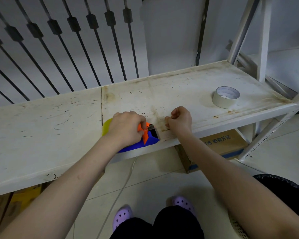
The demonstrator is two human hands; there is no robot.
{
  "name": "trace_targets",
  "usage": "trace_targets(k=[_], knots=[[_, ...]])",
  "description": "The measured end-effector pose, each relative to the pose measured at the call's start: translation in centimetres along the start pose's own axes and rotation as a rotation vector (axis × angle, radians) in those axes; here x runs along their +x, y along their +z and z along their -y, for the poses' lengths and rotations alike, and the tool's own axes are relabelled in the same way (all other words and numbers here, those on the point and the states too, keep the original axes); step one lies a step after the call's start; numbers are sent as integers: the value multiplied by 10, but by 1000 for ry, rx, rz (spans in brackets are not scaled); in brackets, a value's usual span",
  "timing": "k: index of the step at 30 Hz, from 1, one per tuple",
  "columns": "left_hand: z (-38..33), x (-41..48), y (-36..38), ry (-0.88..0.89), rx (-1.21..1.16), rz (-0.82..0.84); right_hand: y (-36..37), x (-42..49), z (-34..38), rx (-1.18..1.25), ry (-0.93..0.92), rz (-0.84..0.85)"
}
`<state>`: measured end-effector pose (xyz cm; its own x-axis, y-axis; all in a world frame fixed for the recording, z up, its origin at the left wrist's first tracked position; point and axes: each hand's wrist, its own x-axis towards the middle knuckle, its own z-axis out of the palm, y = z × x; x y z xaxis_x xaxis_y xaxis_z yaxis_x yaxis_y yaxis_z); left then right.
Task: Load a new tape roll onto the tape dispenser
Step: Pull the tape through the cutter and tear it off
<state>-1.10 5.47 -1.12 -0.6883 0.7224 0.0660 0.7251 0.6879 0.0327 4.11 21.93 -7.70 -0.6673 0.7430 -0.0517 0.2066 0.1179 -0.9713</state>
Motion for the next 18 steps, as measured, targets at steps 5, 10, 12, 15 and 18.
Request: trace_targets(k=[5, 10, 12, 15, 18], knots=[[-1, 1, 0, -22, 11, 14, -8, -8, -10, 0, -28, -24], [-2, 1, -1, -17, 38, 47, -16, -23, -17, 50, -41, -66], [-3, 1, -1, -8, 78, 63, -17, -29, -21, 48, -48, -88], [-3, 1, -1, -2, 85, 71, -15, -35, -24, 111, -47, -107], [-4, 0, -3, -5, 45, 75, -15, -37, -25, 148, -65, -134]])
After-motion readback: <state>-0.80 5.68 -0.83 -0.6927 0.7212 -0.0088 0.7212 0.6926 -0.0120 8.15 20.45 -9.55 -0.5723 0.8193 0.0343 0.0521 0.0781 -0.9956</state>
